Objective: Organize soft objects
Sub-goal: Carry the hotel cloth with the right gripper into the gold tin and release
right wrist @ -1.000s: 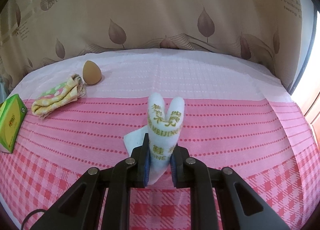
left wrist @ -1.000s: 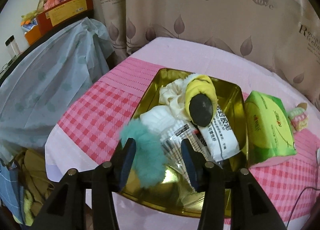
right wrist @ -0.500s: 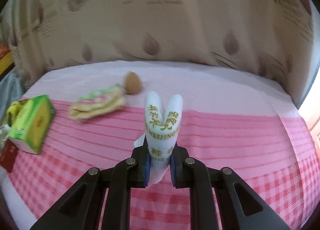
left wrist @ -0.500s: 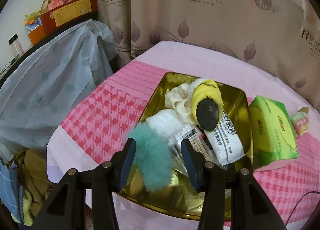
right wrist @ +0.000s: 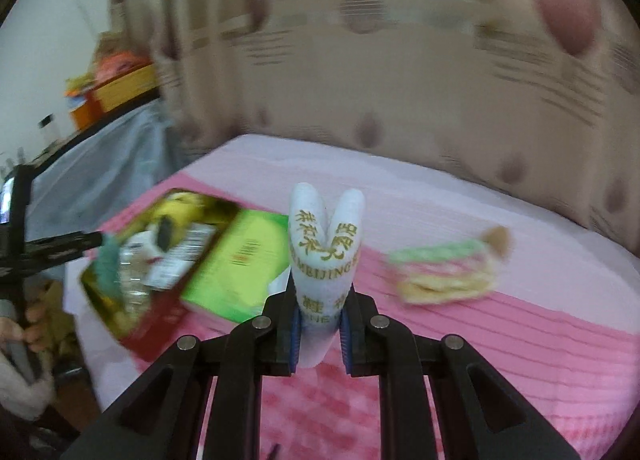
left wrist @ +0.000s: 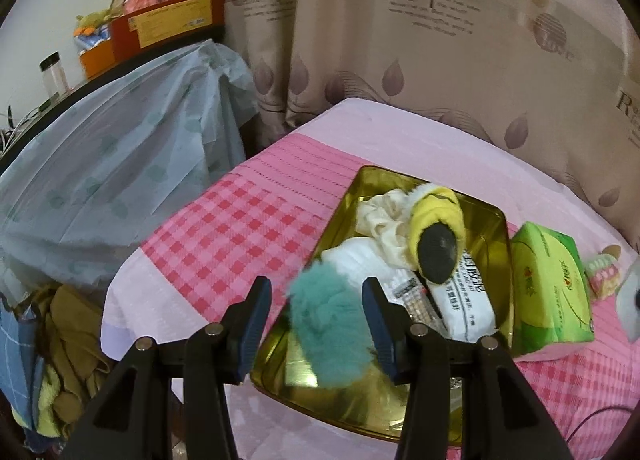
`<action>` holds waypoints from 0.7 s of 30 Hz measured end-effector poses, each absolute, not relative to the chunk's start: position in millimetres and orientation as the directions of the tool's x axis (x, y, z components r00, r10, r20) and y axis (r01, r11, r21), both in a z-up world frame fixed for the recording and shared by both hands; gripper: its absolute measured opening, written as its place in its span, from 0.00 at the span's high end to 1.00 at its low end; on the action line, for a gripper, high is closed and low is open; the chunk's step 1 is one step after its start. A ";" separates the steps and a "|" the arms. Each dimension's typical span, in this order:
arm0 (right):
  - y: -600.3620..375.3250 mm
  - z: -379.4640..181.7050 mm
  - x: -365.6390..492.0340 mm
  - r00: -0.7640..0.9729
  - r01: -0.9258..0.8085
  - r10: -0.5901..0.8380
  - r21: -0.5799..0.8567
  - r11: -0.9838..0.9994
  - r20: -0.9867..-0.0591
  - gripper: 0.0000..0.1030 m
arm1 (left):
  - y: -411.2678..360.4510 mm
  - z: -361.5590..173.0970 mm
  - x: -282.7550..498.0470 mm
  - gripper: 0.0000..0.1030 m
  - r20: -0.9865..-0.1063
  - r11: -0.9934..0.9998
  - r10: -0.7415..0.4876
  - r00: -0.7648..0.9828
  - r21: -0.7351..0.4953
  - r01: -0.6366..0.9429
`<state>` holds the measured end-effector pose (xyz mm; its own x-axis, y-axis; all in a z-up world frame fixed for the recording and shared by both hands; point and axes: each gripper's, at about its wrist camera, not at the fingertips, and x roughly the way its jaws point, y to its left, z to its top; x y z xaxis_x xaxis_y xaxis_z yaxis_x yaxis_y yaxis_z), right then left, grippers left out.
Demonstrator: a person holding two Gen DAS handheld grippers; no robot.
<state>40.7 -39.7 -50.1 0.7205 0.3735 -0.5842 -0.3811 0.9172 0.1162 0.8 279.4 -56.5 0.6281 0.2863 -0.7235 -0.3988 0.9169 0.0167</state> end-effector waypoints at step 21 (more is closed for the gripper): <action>130.7 -67.8 72.9 0.521 -0.606 0.541 0.159 0.779 -0.661 0.85 | 303.6 -61.6 -2.2 0.53 -0.727 0.855 0.379 0.573 0.038 -0.517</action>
